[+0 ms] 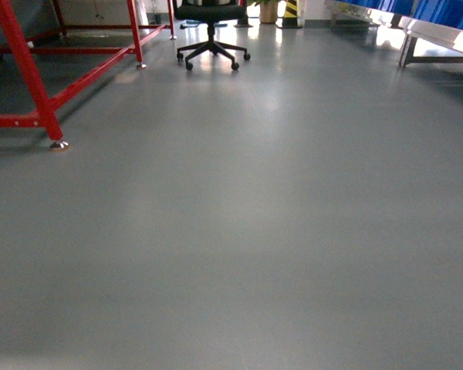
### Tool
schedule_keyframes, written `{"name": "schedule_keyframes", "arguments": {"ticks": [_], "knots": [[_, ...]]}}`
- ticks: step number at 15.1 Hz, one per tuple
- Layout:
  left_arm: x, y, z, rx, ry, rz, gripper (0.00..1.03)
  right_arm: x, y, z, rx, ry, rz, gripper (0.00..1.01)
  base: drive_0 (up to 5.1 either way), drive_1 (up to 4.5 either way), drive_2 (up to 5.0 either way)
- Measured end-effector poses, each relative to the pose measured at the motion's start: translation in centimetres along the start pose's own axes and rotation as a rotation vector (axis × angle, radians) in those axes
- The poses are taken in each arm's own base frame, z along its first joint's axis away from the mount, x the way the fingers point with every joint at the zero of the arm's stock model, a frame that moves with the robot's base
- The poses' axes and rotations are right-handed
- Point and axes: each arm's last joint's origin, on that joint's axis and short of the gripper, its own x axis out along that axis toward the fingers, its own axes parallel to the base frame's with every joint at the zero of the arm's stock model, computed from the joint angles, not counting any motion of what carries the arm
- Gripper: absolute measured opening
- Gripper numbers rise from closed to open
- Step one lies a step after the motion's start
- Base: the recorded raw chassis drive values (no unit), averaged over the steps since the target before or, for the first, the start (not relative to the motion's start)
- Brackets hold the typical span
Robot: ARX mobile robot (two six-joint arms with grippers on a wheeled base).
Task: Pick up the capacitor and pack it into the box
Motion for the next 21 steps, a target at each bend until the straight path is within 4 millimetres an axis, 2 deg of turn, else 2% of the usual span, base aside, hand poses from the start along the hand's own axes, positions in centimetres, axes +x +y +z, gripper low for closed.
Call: {"name": "schedule_keyframes", "arguments": {"ticks": [21], "knots": [[0.00,0.00,0.01,0.000,-0.001,0.000,0.44,0.00,0.00,0.00,0.000,0.000,0.000,0.98,-5.0,2.37,2.4]]}}
